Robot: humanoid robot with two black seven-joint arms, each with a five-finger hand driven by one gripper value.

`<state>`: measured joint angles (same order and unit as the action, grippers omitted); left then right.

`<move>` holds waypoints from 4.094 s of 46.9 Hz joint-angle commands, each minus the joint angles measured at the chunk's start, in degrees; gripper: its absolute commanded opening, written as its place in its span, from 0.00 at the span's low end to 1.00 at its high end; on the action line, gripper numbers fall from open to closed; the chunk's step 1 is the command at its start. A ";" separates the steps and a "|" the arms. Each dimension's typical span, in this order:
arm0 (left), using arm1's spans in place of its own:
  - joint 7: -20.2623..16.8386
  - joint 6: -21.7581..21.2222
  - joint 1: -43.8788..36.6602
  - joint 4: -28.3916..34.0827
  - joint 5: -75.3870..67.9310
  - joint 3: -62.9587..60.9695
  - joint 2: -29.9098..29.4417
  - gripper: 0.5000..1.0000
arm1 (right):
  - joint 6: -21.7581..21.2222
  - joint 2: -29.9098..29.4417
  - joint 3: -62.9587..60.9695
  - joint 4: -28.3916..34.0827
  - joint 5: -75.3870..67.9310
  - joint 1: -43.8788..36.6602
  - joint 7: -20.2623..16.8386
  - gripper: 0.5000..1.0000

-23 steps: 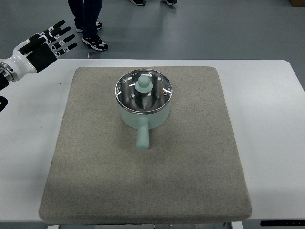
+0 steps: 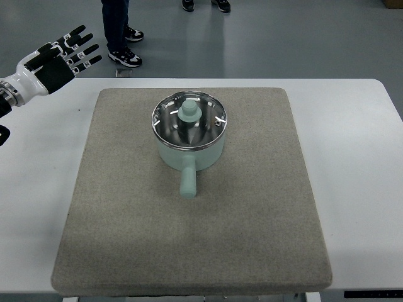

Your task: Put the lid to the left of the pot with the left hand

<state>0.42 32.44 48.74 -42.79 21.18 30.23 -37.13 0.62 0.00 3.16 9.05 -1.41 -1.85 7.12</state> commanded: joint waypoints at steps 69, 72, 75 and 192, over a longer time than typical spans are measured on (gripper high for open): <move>-14.13 2.56 21.21 -17.85 -101.86 -0.79 0.21 0.99 | 0.00 0.00 0.00 0.00 0.00 0.01 0.00 0.85; -14.13 2.56 22.35 -19.69 -103.36 -2.63 0.39 0.99 | 0.00 0.00 0.00 0.00 0.00 0.09 0.00 0.85; -14.13 2.56 23.76 -21.02 -104.41 -4.04 0.47 0.98 | 0.00 0.00 0.00 0.00 0.00 0.01 0.00 0.85; -13.95 0.79 26.40 -23.48 -119.80 -10.46 10.41 0.43 | 0.00 0.00 0.00 0.00 0.00 0.01 0.00 0.85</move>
<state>-13.54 33.22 75.15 -66.33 -98.54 19.88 -26.72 0.62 0.00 3.16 9.05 -1.41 -1.85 7.12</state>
